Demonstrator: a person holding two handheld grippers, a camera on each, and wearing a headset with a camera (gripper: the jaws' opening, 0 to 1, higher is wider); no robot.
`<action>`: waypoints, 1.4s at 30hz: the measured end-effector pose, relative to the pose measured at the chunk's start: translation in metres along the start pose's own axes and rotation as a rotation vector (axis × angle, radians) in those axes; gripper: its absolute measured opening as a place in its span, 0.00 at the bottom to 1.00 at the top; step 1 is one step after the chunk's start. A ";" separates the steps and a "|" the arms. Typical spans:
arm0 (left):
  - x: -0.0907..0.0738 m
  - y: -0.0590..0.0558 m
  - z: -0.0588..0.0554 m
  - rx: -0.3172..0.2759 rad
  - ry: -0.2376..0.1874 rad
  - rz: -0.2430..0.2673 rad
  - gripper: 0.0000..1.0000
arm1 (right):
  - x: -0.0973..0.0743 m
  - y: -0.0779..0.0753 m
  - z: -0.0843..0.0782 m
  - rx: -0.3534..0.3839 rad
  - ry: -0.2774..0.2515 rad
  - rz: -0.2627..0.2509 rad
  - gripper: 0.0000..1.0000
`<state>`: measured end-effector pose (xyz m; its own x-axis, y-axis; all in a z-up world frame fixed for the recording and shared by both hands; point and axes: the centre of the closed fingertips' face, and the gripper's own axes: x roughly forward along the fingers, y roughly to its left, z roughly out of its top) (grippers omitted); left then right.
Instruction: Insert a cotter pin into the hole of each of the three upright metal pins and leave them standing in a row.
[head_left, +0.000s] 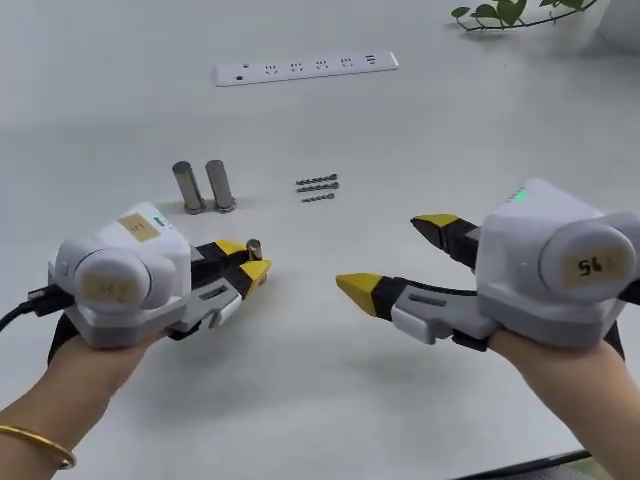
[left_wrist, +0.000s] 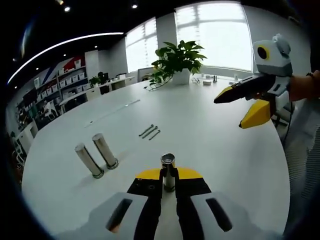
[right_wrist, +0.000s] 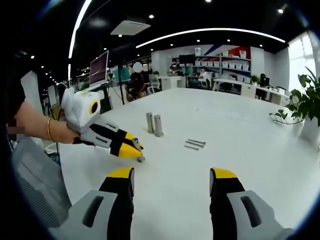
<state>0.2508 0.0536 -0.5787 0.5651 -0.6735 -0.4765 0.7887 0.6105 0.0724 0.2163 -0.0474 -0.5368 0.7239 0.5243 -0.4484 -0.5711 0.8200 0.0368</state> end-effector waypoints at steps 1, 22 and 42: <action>0.000 0.000 0.000 0.008 0.002 0.003 0.07 | 0.000 0.000 0.000 0.001 0.000 0.001 0.58; 0.001 0.000 -0.013 0.031 0.068 0.029 0.15 | -0.001 -0.002 0.002 0.008 -0.008 -0.004 0.58; -0.025 0.007 -0.005 -0.093 0.039 0.079 0.40 | 0.001 -0.011 0.021 -0.087 0.025 0.055 0.50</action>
<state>0.2412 0.0769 -0.5706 0.6136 -0.6062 -0.5060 0.7151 0.6983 0.0305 0.2314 -0.0515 -0.5186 0.6814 0.5608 -0.4704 -0.6417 0.7668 -0.0155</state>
